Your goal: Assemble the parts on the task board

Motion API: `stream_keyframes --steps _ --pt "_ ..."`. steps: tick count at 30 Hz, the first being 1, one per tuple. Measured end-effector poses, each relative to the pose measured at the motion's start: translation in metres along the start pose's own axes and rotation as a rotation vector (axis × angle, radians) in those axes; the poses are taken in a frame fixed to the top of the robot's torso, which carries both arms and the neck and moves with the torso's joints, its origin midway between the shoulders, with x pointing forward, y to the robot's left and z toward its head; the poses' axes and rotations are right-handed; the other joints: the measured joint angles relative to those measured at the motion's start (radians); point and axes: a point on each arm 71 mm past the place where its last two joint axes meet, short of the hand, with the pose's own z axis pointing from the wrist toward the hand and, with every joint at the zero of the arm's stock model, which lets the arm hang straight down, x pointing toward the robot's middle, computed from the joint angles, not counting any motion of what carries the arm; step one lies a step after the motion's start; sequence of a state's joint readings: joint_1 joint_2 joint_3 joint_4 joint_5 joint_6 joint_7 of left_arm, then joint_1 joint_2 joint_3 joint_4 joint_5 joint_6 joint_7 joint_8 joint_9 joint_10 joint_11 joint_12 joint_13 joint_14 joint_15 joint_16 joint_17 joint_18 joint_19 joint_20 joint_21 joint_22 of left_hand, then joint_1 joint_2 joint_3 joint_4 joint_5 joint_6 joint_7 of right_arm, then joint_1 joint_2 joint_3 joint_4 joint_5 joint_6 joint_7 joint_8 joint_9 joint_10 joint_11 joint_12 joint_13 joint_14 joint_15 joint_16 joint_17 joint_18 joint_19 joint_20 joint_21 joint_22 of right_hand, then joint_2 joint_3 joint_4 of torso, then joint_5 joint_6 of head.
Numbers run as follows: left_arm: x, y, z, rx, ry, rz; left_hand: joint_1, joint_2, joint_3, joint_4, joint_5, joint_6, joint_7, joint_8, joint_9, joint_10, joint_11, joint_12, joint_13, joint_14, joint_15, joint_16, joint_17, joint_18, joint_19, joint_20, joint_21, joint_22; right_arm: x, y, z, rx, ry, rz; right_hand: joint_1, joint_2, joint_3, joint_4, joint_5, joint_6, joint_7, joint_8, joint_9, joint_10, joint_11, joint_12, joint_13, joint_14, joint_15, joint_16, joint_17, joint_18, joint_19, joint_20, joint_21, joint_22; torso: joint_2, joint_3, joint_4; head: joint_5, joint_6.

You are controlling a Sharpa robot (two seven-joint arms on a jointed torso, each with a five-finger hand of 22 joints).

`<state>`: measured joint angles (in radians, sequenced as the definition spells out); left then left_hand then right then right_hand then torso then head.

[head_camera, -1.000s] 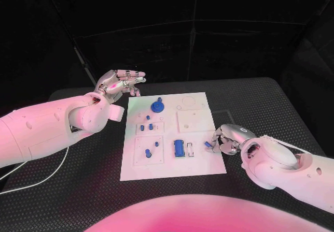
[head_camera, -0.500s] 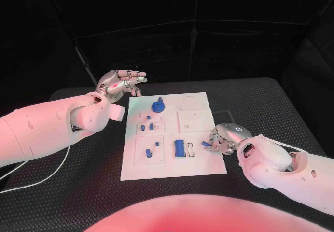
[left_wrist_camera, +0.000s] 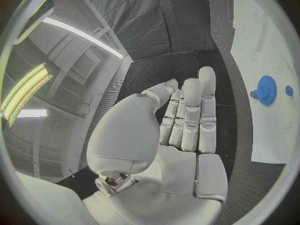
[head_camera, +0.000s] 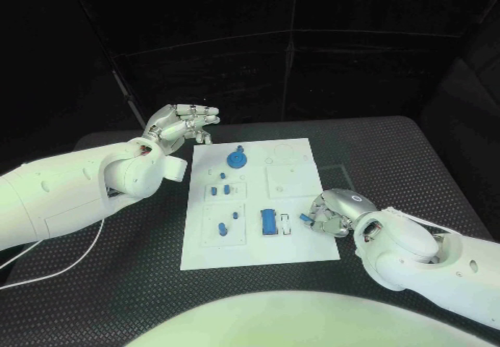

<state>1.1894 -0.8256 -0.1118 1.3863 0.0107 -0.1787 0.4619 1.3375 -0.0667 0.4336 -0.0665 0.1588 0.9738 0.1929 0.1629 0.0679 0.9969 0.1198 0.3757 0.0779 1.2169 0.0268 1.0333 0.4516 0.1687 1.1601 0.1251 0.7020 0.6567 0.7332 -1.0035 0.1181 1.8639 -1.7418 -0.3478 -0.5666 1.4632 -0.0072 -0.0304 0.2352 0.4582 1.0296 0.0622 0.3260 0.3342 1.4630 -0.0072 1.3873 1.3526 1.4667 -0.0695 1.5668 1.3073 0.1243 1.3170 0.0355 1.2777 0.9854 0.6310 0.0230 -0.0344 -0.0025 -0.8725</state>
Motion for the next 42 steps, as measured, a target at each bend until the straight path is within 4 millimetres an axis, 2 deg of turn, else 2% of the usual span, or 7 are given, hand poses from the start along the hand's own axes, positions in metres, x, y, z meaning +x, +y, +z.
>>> stream_keyframes --steps 6,13,20,24,28,31,42 --pt "0.0 0.0 0.0 0.0 0.001 0.0 0.0 0.0 0.0 0.0 0.0 0.0 0.0 0.0 0.0 0.0 0.0 0.0 0.0 0.0 0.0 0.0 0.0 0.0 0.0 0.0 0.0 0.0 -0.003 0.007 -0.004 0.002 -0.021 0.089 -0.001 -0.001 0.017 0.013 0.004 0.003 0.003 -0.001 0.007 0.0 0.0 0.002 0.0 0.0 0.0 0.0 0.0 0.0 0.003 -0.003 0.004 0.006 0.0 -0.0002 0.0 0.002 0.0" --pt "0.0 0.0 0.0 -0.001 0.001 -0.001 0.0 0.0 0.0 0.0 0.0 0.0 0.0 0.0 0.0 0.0 0.0 0.0 0.0 0.0 0.0 0.0 0.0 0.0 0.0 0.0 0.0 0.0 -0.004 0.014 -0.005 0.007 -0.036 0.172 -0.016 -0.016 0.022 0.019 0.004 0.006 0.0 0.005 0.013 0.004 -0.004 0.002 -0.036 0.0 0.0 0.0 0.0 0.0 0.003 -0.003 0.004 0.008 0.0 -0.0004 -0.0006 0.002 0.0" --pt "0.0 0.0 0.0 -0.001 0.002 -0.001 0.0 0.0 0.0 0.0 0.0 0.0 0.0 0.0 0.0 0.0 0.0 0.0 0.0 0.0 0.0 0.0 0.0 0.0 0.0 0.0 0.0 0.0 0.0 0.02 -0.001 0.016 -0.017 0.229 -0.042 -0.031 0.038 0.039 0.005 0.012 0.0 0.005 0.012 0.006 -0.006 0.001 -0.049 0.0 0.0 0.0 0.0 0.0 0.003 -0.003 0.008 0.011 0.001 -0.0009 -0.0006 0.003 0.0" --pt "0.001 0.0 0.0 -0.001 0.003 -0.001 0.0 0.0 0.0 0.0 0.0 0.0 0.0 0.0 0.0 0.0 0.0 0.0 0.0 0.0 0.0 0.0 0.0 0.0 0.0 0.0 0.0 0.0 0.003 0.021 0.002 0.025 0.002 0.246 -0.069 -0.038 0.032 0.048 0.052 0.016 -0.002 0.006 0.016 0.008 -0.008 0.001 -0.045 0.0 0.0 0.0 0.001 0.0 0.003 -0.003 0.008 0.01 0.001 -0.0012 -0.0005 0.003 0.0" --pt "0.001 0.0 0.0 -0.001 0.003 -0.002 0.0 0.0 0.0 0.0 0.0 0.0 0.0 0.0 0.0 0.0 0.0 0.0 0.0 0.0 0.0 0.0 0.0 0.0 0.0 0.0 0.0 0.0 0.007 0.024 0.005 0.029 0.027 0.261 -0.126 -0.031 0.015 0.057 0.063 0.023 -0.003 0.007 0.025 0.009 -0.009 0.001 -0.045 0.0 0.0 0.0 0.001 0.0 0.003 -0.003 0.008 0.01 0.001 -0.0011 -0.0005 0.005 0.0" --pt "0.001 0.0 0.0 -0.001 0.004 -0.002 0.0 0.0 0.0 0.0 0.0 0.0 0.0 0.0 0.0 0.0 0.0 0.0 0.0 0.0 0.0 0.0 0.0 0.0 0.0 0.0 0.0 0.0 0.009 0.025 0.007 0.033 0.043 0.267 -0.142 -0.03 0.007 0.054 0.063 0.026 -0.006 0.004 0.026 0.007 -0.007 0.001 -0.045 0.0 0.0 0.0 0.001 0.0 0.003 -0.003 0.008 0.01 0.001 -0.001 -0.0005 0.004 0.0" --pt "0.001 0.0 0.0 -0.002 0.005 -0.002 0.0 0.0 0.0 0.0 0.0 0.0 0.0 0.0 0.0 0.0 0.0 0.0 0.0 0.0 0.0 0.0 -0.001 0.0 0.0 0.0 0.0 -0.001 0.014 0.028 0.011 0.041 0.083 0.272 -0.146 -0.025 0.002 0.054 0.063 0.029 -0.003 0.004 0.026 0.007 -0.007 0.001 -0.045 0.0 0.0 0.0 0.001 0.0 0.003 -0.003 0.008 0.01 0.0 -0.0001 -0.0003 0.006 0.0"
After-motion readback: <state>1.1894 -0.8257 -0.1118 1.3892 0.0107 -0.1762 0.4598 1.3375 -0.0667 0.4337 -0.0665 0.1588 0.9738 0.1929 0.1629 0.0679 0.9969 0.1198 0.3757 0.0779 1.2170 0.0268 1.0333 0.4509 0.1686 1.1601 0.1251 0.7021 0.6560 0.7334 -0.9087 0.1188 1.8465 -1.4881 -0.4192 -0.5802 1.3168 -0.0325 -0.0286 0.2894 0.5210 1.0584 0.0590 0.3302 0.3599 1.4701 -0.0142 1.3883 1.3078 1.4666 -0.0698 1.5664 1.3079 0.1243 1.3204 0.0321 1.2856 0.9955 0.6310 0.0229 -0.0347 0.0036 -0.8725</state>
